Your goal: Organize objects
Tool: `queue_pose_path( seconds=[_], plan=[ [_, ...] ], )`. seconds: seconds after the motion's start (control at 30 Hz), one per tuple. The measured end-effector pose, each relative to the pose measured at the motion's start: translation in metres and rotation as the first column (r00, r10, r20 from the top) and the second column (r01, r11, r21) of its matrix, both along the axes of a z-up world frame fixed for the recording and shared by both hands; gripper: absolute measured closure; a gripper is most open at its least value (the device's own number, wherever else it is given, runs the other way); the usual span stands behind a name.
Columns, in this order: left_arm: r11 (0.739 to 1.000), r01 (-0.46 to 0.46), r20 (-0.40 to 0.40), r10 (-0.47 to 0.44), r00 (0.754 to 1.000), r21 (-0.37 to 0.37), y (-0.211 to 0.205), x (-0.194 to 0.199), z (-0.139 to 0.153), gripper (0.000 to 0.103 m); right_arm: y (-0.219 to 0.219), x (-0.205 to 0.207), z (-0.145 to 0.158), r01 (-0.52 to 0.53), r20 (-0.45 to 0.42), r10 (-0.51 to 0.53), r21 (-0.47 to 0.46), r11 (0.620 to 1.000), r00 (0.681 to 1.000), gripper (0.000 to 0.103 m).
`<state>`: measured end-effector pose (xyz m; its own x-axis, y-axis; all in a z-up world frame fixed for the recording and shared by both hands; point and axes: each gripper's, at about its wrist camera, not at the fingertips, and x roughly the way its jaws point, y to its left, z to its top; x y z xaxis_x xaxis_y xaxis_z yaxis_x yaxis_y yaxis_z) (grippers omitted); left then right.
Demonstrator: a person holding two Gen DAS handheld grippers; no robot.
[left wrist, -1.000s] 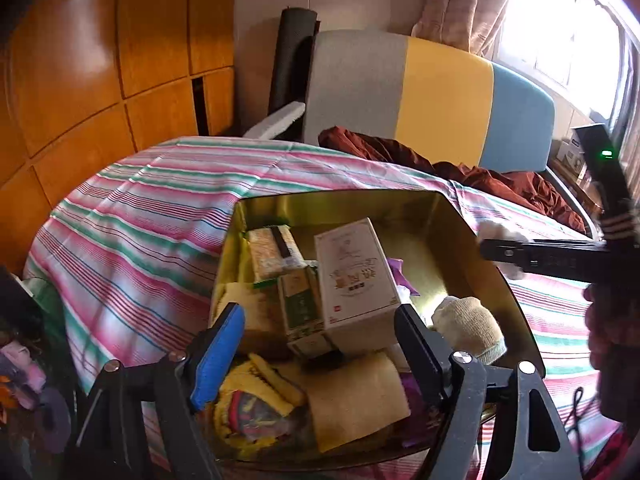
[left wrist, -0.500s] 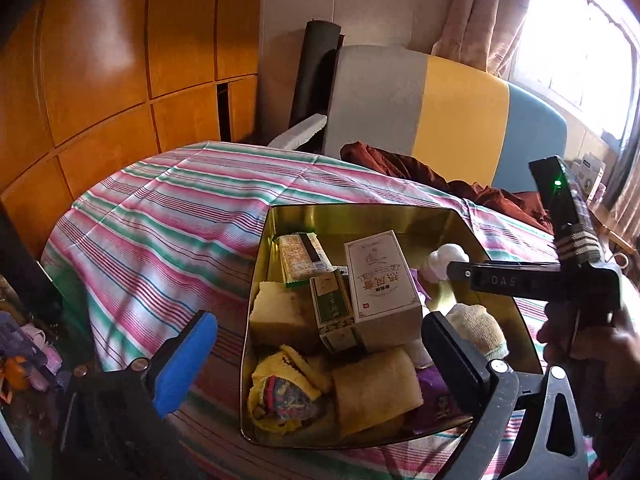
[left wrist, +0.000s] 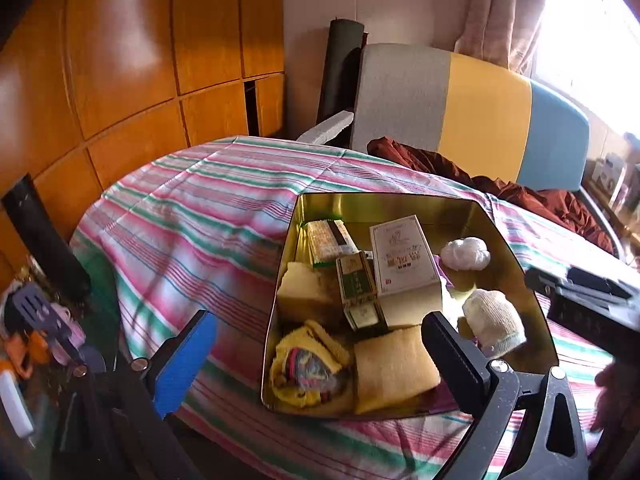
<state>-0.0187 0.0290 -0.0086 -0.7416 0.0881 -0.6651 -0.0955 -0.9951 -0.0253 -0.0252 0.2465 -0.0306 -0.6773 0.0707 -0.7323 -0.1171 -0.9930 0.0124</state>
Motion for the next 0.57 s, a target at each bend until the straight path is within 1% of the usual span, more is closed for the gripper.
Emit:
queue_pose_path(
  seconds=[0.1,0.23,0.3,0.47,0.57],
  plan=[
    [0.999,-0.016,0.015,0.015,1.0,0.034,-0.007,0.005,-0.003,0.0,-0.003,0.018,0.0,0.014,-0.013,-0.014,0.018,1.0,1.0,0.029],
    [0.997,-0.034,0.061,0.029,0.998,0.076,-0.011,0.002,-0.008,0.0,-0.01,0.035,0.002,0.005,-0.034,-0.004,0.045,0.999,0.999,0.029],
    [0.996,-0.04,0.07,0.034,0.997,0.082,-0.01,0.003,-0.009,0.0,-0.013,0.04,0.004,-0.001,-0.044,0.003,0.053,0.999,0.999,0.029],
    [0.997,-0.041,0.026,0.039,0.999,0.063,-0.007,0.009,-0.008,0.001,-0.018,0.044,0.006,-0.016,-0.055,0.019,0.049,0.999,0.998,0.029],
    [0.997,-0.042,0.001,0.042,0.999,0.057,-0.008,0.012,-0.003,0.001,-0.02,0.047,0.007,-0.025,-0.066,0.028,0.044,0.999,0.997,0.029]
  ],
)
